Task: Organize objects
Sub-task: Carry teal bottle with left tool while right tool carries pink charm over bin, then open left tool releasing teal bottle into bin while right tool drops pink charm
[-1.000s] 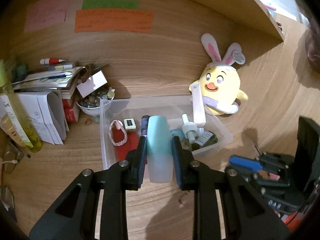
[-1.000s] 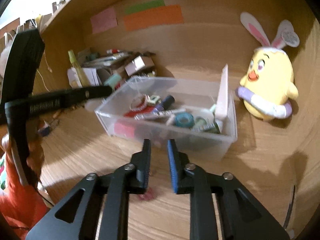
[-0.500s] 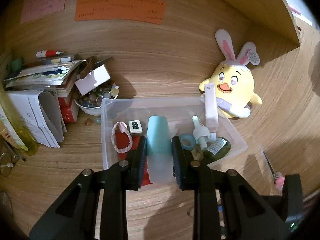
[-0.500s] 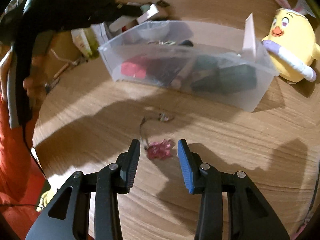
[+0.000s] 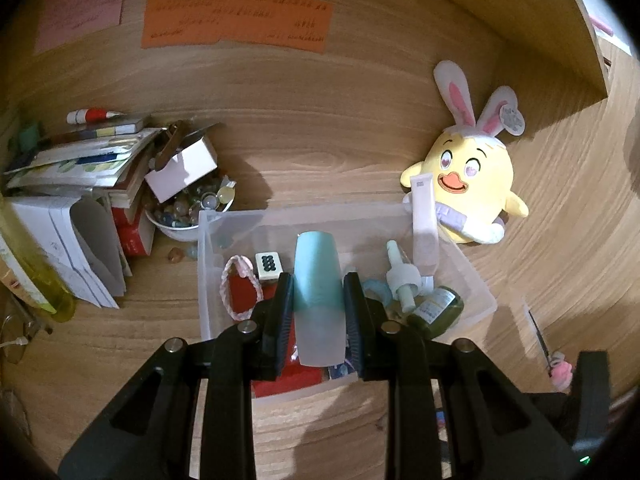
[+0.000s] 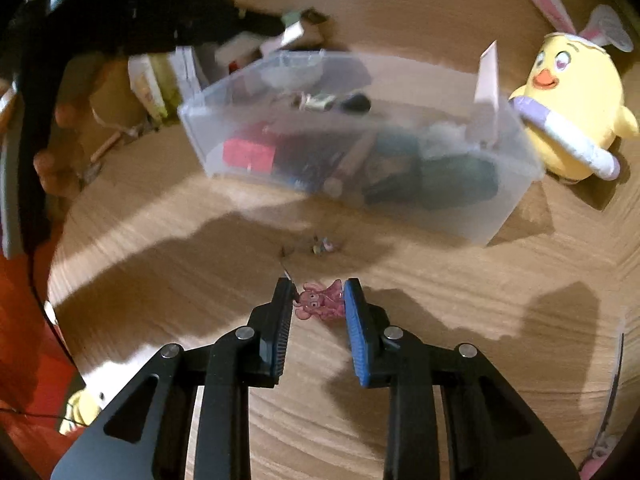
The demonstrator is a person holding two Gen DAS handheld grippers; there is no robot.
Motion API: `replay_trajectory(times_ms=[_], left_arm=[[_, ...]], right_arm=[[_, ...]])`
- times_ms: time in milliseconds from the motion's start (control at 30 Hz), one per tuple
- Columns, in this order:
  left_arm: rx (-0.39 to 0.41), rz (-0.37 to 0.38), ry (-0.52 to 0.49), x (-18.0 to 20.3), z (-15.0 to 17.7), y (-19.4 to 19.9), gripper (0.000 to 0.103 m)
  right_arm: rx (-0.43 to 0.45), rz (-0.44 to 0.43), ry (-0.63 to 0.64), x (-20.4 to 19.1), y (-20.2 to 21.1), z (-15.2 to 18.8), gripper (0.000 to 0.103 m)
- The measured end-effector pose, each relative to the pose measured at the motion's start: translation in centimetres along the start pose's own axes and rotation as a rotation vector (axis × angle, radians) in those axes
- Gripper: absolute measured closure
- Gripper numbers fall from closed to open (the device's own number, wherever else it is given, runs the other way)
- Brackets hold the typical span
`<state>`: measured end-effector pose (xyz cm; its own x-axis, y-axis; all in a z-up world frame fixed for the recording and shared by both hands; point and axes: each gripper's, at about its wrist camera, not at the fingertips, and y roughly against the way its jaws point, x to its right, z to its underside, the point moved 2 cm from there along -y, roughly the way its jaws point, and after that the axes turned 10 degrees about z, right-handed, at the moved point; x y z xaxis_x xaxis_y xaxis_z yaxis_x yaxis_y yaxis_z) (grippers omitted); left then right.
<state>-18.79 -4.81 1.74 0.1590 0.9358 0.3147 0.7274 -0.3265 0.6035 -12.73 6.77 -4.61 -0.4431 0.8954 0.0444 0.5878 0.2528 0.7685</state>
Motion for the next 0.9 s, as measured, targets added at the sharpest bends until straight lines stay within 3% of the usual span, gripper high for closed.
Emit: replay_trajectory(times_ms=[500, 900], left_arm=[[-0.093, 0.024, 0.035, -1.3, -0.1, -4.1, 0.078], [-0.149, 0.072, 0.041, -1.7, 0.8, -5.9, 0.078]], right_arm=[[0.263, 0.034, -0.067, 2.9, 5.7, -8.2, 0.079], [0.298, 0.070, -0.110, 4.3, 5.0, -12.6, 0.079]])
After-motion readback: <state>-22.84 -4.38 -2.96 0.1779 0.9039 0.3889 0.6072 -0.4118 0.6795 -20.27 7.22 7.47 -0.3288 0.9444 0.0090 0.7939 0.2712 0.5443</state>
